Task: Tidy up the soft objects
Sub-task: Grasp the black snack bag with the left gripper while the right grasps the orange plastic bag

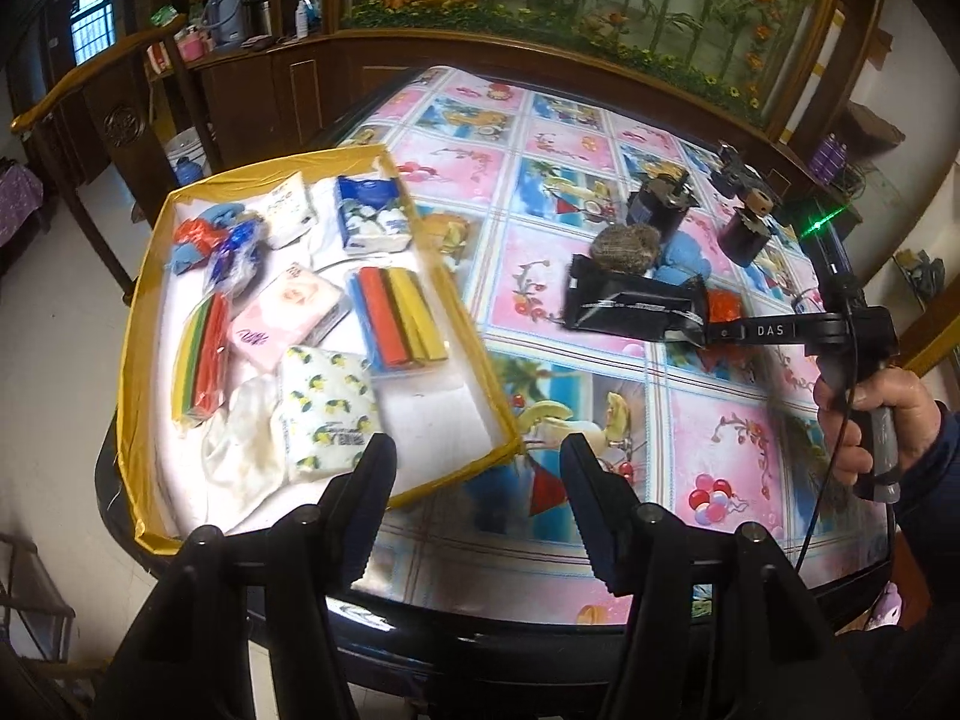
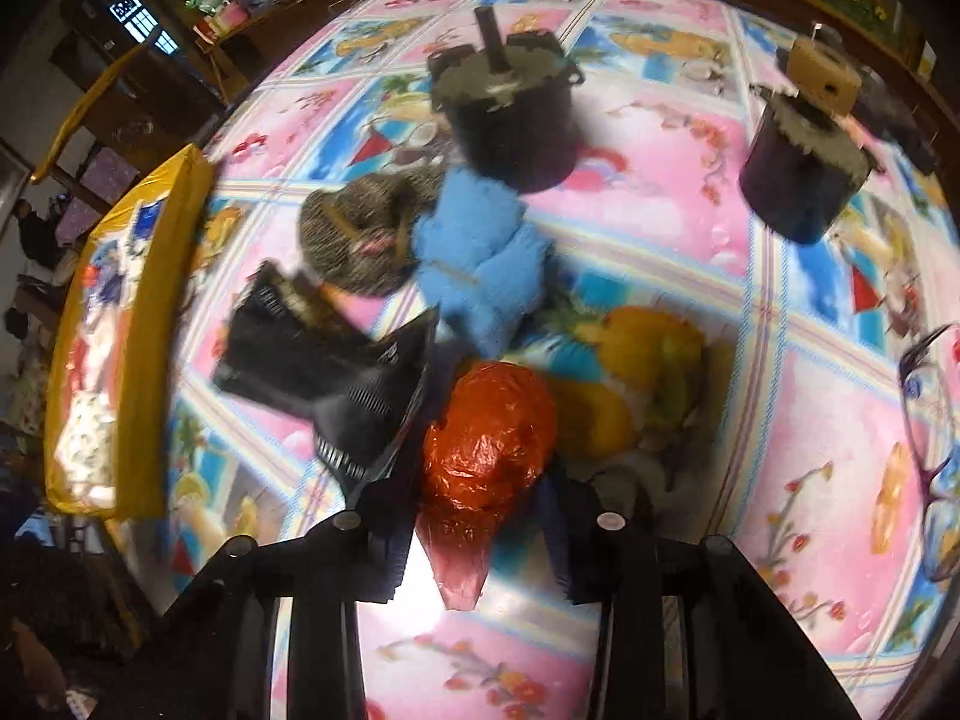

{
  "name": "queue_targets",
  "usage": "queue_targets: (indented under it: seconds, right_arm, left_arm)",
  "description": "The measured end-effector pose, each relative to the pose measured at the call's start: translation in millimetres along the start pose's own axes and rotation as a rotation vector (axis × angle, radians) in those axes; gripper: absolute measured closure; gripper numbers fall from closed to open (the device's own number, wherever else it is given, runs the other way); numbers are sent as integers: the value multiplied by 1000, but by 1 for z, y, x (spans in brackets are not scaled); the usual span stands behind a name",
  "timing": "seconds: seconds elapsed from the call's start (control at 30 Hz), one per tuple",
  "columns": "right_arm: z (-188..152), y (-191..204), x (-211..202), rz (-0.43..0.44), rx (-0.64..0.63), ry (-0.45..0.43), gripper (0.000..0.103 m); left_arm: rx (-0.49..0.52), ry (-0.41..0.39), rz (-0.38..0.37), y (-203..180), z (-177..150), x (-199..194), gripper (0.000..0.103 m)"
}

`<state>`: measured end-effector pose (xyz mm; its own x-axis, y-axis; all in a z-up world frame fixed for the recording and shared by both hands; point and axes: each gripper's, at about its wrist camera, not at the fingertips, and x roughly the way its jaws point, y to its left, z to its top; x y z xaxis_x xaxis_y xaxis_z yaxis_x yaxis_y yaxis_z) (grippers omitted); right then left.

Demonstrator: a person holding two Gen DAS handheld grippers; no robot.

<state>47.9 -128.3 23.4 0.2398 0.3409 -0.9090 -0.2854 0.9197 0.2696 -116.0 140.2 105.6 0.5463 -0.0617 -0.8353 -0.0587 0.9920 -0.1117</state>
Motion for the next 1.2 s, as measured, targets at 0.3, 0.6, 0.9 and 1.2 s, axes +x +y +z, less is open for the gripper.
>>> queue_targets:
  seconds: [0.3,0.6,0.9,1.2]
  right_arm:
    - [-72,-18,-60,14,78,-105,65]
    - [-121,-47,-99,-38,158,-165,65]
    - [-148,-77,-113,-68,248,-172,65]
    - [-142,-66,-113,-27,221,-180,65]
  left_arm:
    - [135,25,-78,-58,41,30,23]
    - [-144,231,-138,-92,116,123,23]
    - [-315,430,-108,-95,99,189,34]
    - [-107,358,-166,-86,72,163,75]
